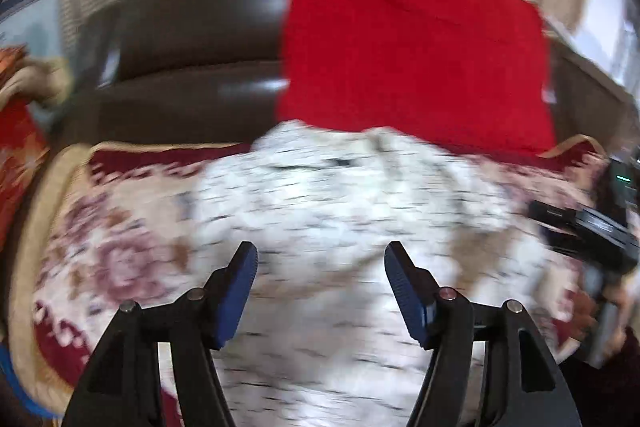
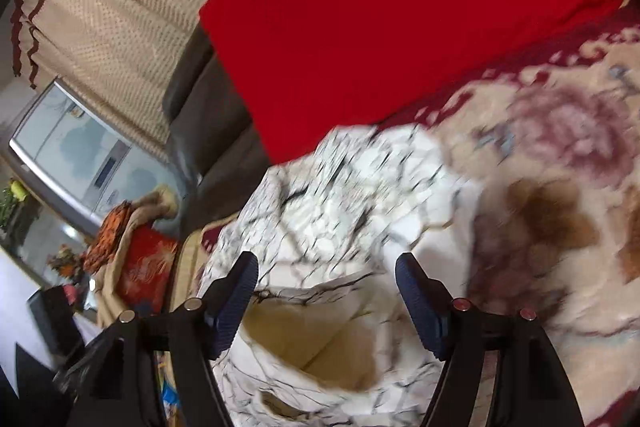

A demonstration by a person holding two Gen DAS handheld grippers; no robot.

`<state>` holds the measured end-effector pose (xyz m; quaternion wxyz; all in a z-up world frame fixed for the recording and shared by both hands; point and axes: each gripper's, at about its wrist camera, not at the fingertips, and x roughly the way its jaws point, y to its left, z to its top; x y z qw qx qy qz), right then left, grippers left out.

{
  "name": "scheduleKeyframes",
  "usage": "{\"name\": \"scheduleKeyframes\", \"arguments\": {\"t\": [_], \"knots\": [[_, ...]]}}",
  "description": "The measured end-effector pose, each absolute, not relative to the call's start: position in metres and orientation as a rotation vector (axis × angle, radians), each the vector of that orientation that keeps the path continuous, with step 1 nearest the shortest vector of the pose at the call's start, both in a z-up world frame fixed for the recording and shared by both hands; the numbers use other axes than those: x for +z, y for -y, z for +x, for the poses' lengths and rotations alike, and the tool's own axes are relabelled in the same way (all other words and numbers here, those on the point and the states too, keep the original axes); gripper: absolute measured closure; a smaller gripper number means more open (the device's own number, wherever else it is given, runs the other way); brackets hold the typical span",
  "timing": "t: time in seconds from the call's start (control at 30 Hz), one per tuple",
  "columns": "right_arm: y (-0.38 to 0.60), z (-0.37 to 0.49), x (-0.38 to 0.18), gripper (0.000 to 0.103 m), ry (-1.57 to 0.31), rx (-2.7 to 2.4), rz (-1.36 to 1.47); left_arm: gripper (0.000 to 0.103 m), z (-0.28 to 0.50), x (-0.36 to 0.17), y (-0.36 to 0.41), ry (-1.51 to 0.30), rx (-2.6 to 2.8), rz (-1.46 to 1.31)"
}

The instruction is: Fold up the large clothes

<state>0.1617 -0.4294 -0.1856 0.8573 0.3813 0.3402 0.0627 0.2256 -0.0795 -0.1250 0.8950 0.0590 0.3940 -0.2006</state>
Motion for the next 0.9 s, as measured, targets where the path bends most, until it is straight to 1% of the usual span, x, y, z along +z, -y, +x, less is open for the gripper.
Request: {"name": "scheduleKeyframes", "arguments": {"t": [0.13, 0.23, 0.33, 0.4, 0.43, 0.53, 0.6, 0.63, 0.67, 0.7, 0.73, 0.77, 0.9], "knots": [[0.41, 0.17, -0.188, 0.028, -0.776, 0.204, 0.765, 0.036, 0.241, -0.163, 0.058, -0.895, -0.307, 0.123], [0.404, 0.172, -0.196, 0.028, -0.842, 0.252, 0.759, 0.036, 0.242, -0.193, 0.06, -0.936, -0.26, 0.183], [0.397, 0.169, -0.206, 0.028, -0.9, 0.332, 0.781, 0.036, 0.235, -0.209, 0.055, -0.972, -0.226, 0.232], [0.391, 0.165, -0.205, 0.026, -0.886, 0.351, 0.76, 0.036, 0.23, -0.213, 0.051, -0.974, -0.226, 0.229], [0.39, 0.163, -0.205, 0.024, -0.875, 0.351, 0.748, 0.036, 0.227, -0.213, 0.051, -0.972, -0.229, 0.221], [0.382, 0.162, -0.204, 0.025, -0.834, 0.352, 0.713, 0.036, 0.226, -0.206, 0.05, -0.967, -0.23, 0.206], [0.37, 0.166, -0.202, 0.048, -0.832, 0.365, 0.649, 0.036, 0.232, -0.2, 0.052, -0.957, -0.231, 0.195], [0.365, 0.167, -0.201, 0.079, -0.831, 0.363, 0.614, 0.036, 0.231, -0.193, 0.051, -0.937, -0.23, 0.181], [0.361, 0.168, -0.198, 0.084, -0.827, 0.35, 0.583, 0.036, 0.23, -0.189, 0.049, -0.918, -0.23, 0.17], [0.36, 0.166, -0.194, 0.085, -0.799, 0.329, 0.561, 0.036, 0.23, -0.183, 0.048, -0.896, -0.231, 0.159], [0.36, 0.164, -0.189, 0.09, -0.77, 0.324, 0.555, 0.036, 0.229, -0.177, 0.047, -0.87, -0.233, 0.149], [0.362, 0.162, -0.183, 0.091, -0.734, 0.317, 0.552, 0.036, 0.229, -0.17, 0.046, -0.844, -0.229, 0.142], [0.381, 0.148, -0.159, 0.092, -0.558, 0.234, 0.562, 0.036, 0.236, -0.158, 0.041, -0.778, -0.197, 0.09]]}}
